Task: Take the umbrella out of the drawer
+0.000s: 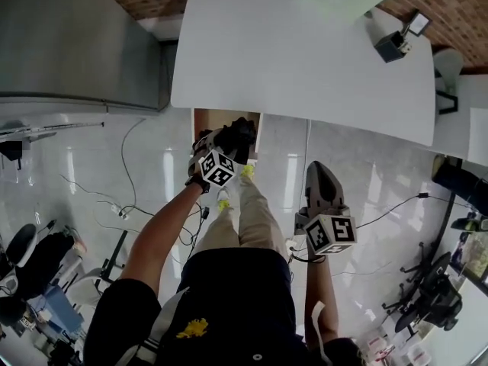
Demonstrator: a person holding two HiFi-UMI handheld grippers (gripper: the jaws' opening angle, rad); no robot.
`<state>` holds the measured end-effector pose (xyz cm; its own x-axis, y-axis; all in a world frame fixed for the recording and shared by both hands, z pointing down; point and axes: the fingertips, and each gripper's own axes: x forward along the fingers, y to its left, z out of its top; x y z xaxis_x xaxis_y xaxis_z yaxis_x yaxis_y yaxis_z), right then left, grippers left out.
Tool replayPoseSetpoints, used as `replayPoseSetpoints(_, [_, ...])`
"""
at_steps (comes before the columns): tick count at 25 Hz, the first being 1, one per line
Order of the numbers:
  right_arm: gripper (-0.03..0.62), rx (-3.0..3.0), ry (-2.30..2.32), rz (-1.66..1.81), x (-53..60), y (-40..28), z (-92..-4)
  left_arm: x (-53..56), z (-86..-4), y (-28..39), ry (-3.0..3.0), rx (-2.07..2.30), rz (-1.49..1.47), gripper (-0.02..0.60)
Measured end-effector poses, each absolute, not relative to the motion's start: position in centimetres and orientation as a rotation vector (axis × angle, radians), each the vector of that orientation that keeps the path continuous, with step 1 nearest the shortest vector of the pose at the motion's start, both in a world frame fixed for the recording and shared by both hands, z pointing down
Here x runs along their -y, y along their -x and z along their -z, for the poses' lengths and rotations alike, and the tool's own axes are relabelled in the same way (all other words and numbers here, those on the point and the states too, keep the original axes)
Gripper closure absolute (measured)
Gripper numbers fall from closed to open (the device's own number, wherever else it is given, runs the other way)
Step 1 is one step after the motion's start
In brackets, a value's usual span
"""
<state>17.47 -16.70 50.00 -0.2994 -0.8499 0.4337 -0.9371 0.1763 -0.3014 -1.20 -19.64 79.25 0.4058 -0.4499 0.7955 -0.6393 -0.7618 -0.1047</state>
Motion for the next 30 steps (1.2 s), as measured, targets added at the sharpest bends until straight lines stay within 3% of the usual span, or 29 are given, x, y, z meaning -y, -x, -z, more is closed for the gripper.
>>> replayPoseSetpoints(14, [0.569, 2.302, -1.831, -0.561, 19.3, -17.4, -43.0, 25.5, -65.9, 3.7, -2.429, 1.212, -0.964, 0.301])
replayPoseSetpoints(30, [0.569, 2.383, -1.778, -0.390, 21.7, -12.7, -38.4, 26.1, -48.8, 5.0, -2.563, 1.336, -0.591, 0.301])
